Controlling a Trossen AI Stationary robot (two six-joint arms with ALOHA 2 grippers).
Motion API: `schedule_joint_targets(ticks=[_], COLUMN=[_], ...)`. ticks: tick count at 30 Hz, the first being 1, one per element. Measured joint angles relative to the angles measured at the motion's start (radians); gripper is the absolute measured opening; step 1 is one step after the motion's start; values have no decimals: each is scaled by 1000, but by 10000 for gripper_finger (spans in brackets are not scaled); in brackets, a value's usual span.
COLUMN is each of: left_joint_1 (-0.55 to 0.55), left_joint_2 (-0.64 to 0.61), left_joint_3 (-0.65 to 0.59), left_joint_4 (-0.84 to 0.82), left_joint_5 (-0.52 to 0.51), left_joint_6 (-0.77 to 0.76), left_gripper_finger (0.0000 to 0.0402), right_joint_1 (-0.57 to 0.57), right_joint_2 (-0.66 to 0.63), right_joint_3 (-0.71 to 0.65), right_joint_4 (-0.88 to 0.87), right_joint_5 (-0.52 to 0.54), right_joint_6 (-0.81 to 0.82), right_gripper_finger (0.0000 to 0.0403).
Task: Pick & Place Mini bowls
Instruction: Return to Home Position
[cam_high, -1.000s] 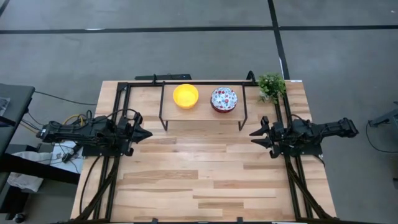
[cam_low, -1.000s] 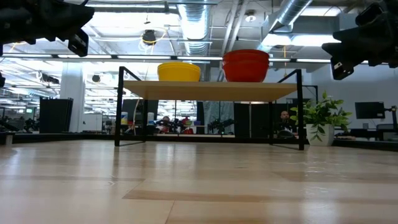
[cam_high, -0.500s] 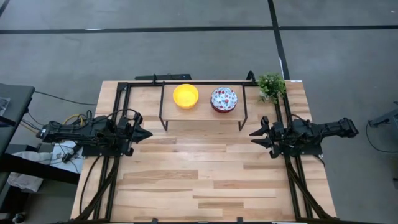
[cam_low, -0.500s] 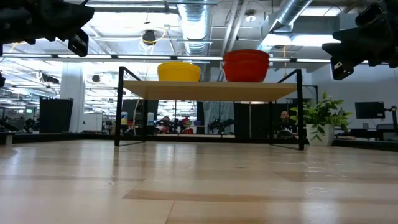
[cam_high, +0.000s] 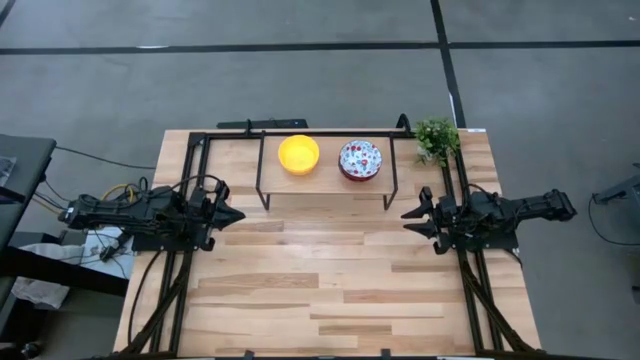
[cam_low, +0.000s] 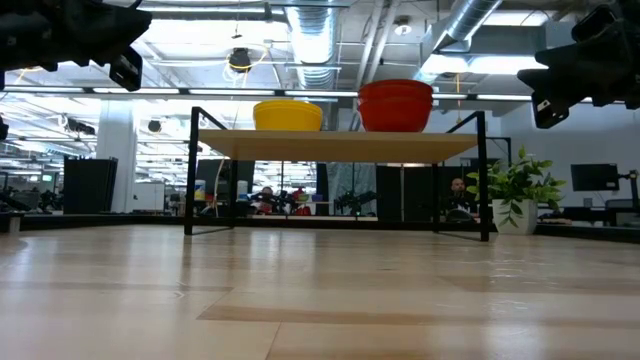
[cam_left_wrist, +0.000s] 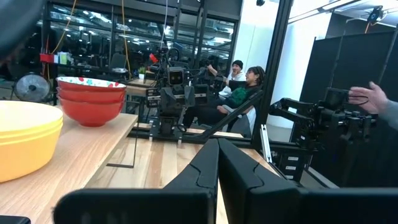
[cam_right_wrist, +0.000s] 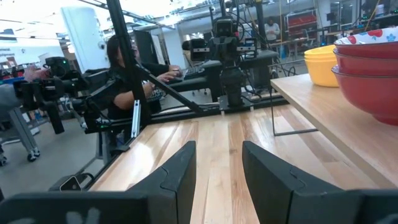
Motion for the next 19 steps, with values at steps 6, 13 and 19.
schedule_joint_targets(ticks=[6,13,19], left_joint_1=[0,0,0], left_joint_2=[0,0,0], left_joint_3=[0,0,0], left_joint_4=[0,0,0], left_joint_5=[0,0,0], left_joint_6=[0,0,0], left_gripper_finger=[7,7,7], right_joint_1=[0,0,-3], right_joint_2=[0,0,0], right_joint_3=[0,0,0], right_joint_4=[0,0,-6], right_joint_5=[0,0,0], right_joint_6=[0,0,0], right_gripper_finger=[121,121,121])
